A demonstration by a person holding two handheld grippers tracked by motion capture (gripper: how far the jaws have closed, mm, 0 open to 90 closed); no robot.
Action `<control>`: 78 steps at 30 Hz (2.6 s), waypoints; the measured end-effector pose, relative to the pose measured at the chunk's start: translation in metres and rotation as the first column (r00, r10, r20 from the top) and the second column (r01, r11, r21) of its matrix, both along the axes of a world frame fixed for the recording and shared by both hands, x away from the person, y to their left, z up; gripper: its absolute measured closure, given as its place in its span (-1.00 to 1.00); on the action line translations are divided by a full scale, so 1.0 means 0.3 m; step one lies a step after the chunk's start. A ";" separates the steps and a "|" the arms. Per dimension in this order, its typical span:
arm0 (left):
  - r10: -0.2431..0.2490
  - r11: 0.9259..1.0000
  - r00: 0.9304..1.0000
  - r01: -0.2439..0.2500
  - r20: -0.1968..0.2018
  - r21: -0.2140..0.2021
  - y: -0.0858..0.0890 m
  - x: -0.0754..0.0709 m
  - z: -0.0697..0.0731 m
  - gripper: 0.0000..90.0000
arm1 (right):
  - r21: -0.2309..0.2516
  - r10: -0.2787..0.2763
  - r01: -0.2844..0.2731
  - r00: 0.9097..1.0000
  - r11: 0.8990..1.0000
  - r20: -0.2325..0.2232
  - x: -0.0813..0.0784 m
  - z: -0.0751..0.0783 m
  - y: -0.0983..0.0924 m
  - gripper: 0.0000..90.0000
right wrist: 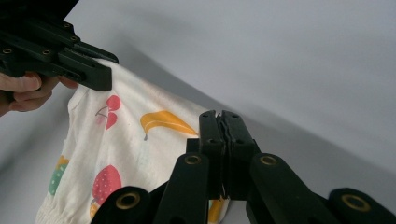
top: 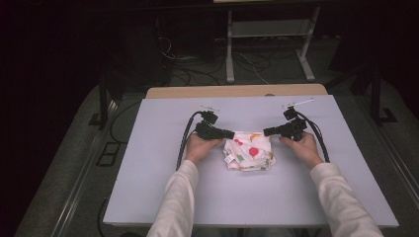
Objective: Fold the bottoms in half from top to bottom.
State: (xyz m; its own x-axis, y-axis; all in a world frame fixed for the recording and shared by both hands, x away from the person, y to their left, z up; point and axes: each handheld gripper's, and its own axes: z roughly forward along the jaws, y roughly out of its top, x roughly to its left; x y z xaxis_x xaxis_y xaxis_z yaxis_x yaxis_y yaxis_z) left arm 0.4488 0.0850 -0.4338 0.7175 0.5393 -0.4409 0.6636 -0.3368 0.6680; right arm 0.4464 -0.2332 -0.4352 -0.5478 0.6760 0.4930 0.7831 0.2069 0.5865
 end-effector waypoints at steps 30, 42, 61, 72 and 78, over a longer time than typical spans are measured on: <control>0.055 0.998 0.996 -0.057 0.066 0.028 0.030 0.100 0.021 0.78 | 0.030 -0.077 0.076 0.996 0.997 0.048 0.075 0.013 0.048 0.93; 0.093 0.995 0.994 -0.095 0.051 0.032 0.042 0.110 0.001 0.70 | 0.049 -0.105 0.102 0.993 0.994 0.048 0.082 -0.012 0.066 0.92; 0.198 0.979 0.978 -0.201 0.072 0.041 0.055 0.081 0.019 -0.63 | 0.097 -0.117 0.106 0.988 0.990 0.105 0.042 0.023 0.020 -0.21; 0.219 0.975 0.974 -0.221 0.066 0.032 0.089 0.066 0.048 -1.00 | 0.050 -0.112 0.105 0.979 0.993 0.172 0.019 0.071 0.020 -0.84; 0.211 0.976 0.973 -0.214 0.096 0.031 0.100 0.050 0.072 -1.00 | -0.018 -0.121 0.127 0.972 0.992 0.202 0.006 0.091 0.022 -1.00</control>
